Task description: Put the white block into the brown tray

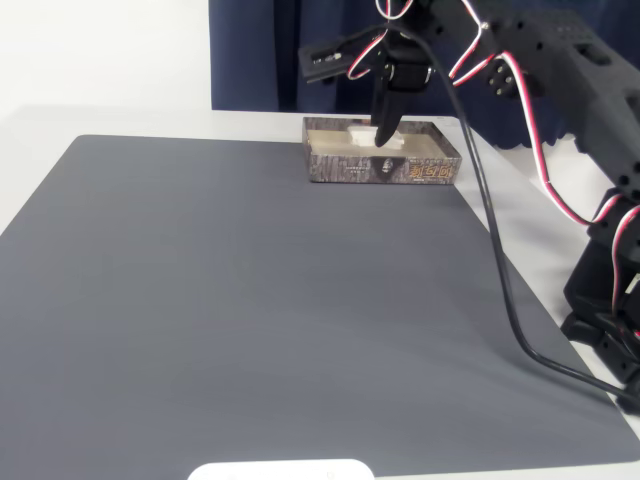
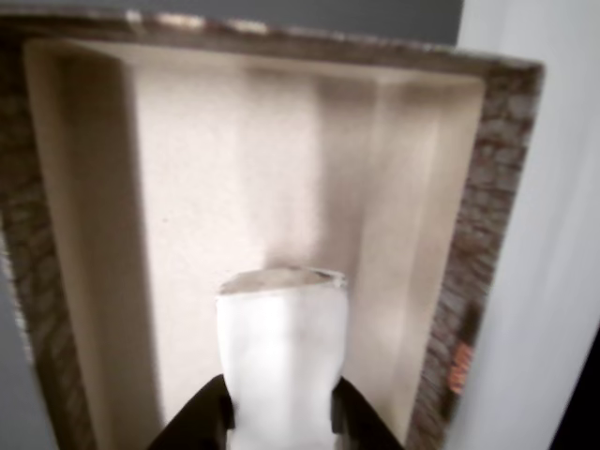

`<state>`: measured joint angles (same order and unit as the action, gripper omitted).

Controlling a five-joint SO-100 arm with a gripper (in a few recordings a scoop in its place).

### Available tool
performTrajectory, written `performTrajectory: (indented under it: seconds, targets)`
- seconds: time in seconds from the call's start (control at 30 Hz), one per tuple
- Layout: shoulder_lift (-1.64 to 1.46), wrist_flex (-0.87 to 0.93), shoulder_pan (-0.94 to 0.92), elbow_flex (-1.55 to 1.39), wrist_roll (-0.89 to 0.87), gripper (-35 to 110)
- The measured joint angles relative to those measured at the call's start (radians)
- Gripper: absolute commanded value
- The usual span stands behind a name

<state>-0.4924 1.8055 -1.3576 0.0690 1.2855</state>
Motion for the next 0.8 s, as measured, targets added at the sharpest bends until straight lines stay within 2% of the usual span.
performTrajectory:
  seconds: [0.17, 0.43, 0.8]
  targets:
    - [0.002, 0.0, 0.002, 0.014, 0.006, 2]
    - [0.002, -0.002, -0.005, 0.014, 0.048, 12]
    - [0.054, -0.038, -0.009, 0.051, 0.083, 37]
